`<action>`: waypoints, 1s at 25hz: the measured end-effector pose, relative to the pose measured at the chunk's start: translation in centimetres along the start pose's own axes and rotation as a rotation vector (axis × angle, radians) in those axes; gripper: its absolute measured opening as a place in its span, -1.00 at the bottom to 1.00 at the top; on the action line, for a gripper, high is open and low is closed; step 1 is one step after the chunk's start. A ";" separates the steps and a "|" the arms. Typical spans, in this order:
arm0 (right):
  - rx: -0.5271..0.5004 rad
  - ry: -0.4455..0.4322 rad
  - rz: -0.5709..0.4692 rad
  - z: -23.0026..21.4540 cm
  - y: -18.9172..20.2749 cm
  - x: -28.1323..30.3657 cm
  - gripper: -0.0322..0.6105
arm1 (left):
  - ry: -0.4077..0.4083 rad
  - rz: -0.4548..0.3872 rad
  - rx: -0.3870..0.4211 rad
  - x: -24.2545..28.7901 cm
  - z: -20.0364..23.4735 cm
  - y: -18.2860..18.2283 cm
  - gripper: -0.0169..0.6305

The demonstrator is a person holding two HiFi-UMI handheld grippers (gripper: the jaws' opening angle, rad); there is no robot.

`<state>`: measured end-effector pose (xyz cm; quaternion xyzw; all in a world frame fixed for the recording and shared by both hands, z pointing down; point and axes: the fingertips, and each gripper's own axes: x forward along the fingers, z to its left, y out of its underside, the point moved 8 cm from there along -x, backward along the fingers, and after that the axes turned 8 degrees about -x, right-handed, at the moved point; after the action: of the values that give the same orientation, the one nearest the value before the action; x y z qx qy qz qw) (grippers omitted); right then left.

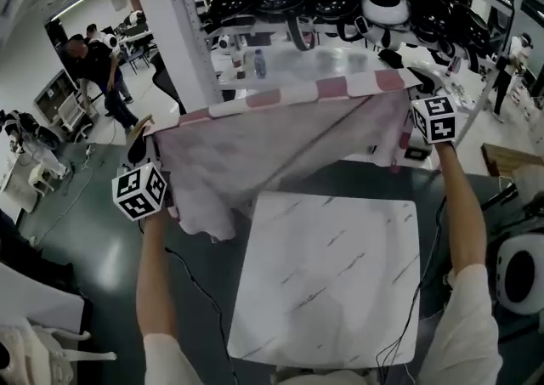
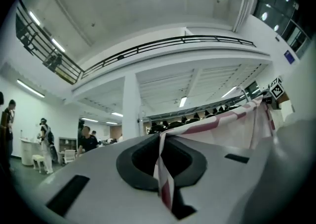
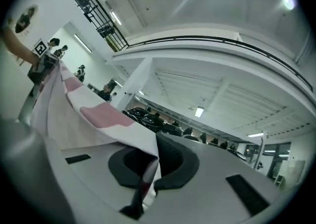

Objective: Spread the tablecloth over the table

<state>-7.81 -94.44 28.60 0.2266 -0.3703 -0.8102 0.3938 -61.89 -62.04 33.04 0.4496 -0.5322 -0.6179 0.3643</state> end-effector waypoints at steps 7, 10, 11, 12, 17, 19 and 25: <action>-0.075 0.122 0.139 -10.3 7.0 -12.8 -0.86 | 0.200 0.040 0.009 5.0 -14.2 2.3 -0.87; -0.112 0.129 0.180 -11.9 8.7 -16.6 -0.86 | 0.237 0.056 0.017 5.2 -17.7 2.8 -0.87; -0.118 0.130 0.193 -12.3 9.1 -17.7 -0.86 | 0.248 0.062 0.021 5.1 -18.6 2.9 -0.86; -0.119 0.130 0.204 -12.6 9.5 -18.8 -0.86 | 0.258 0.066 0.026 4.9 -19.4 2.8 -0.87; -0.108 0.116 0.233 -12.2 10.2 -23.4 -0.86 | 0.283 0.077 0.075 2.4 -20.9 1.9 -0.87; -0.103 0.109 0.232 -11.5 9.8 -25.2 -0.86 | 0.284 0.079 0.090 0.8 -20.7 1.4 -0.87; -0.083 0.092 0.215 -7.9 7.2 -31.5 -0.86 | 0.269 0.023 0.060 -5.6 -18.2 -1.1 -0.87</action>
<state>19.31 -75.36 31.69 0.2063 -0.3401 -0.7667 0.5039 -42.82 -62.65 32.32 0.5328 -0.5020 -0.5318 0.4258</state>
